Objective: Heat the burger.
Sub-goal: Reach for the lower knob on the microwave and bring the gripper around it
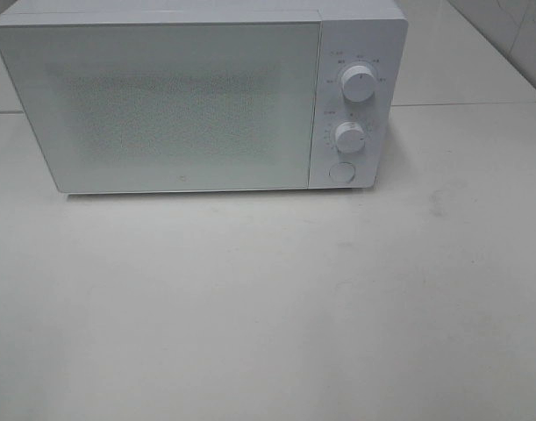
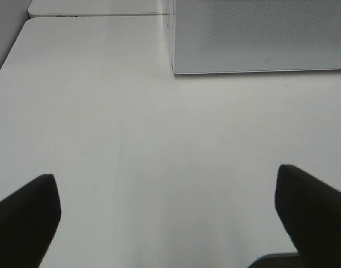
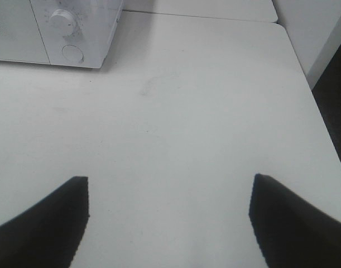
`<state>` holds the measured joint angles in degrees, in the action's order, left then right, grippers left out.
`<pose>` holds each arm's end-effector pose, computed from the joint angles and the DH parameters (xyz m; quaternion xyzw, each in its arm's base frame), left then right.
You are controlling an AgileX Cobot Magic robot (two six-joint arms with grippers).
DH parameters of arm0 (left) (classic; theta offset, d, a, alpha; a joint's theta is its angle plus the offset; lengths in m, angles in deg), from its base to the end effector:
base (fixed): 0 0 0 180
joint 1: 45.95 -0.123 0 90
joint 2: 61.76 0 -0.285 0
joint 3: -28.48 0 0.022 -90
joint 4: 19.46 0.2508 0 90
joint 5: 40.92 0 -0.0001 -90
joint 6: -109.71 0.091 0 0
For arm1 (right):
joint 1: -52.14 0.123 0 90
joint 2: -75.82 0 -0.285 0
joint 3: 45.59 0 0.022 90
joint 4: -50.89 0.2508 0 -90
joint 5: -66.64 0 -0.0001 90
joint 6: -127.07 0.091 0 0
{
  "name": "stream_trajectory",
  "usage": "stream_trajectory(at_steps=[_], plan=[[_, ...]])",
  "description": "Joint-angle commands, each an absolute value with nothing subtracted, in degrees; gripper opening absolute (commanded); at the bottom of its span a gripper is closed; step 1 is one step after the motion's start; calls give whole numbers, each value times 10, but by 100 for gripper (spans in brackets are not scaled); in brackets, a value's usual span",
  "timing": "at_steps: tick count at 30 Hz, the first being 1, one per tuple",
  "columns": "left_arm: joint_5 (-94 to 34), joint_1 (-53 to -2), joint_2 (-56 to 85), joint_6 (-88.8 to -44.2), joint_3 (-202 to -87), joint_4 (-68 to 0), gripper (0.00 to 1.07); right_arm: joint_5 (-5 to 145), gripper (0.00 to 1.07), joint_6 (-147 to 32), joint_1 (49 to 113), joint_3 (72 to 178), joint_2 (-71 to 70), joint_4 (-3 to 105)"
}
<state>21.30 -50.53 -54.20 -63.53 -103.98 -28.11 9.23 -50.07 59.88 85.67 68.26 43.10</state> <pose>-0.0081 -0.0128 0.2809 0.0209 0.8514 -0.0237 0.5235 -0.0018 -0.0107 0.2819 -0.0349 0.8346 -0.0172 0.5494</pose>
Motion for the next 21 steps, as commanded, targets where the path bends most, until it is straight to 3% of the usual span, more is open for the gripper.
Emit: stream_trajectory(at_steps=[1, 21], plan=[[206, -507, -557, -638, -1040, -283, 100, 96, 76, -497, 595, 855, 696, 431], [206, -507, -557, -638, -1040, -283, 100, 96, 76, -497, 595, 855, 696, 431]])
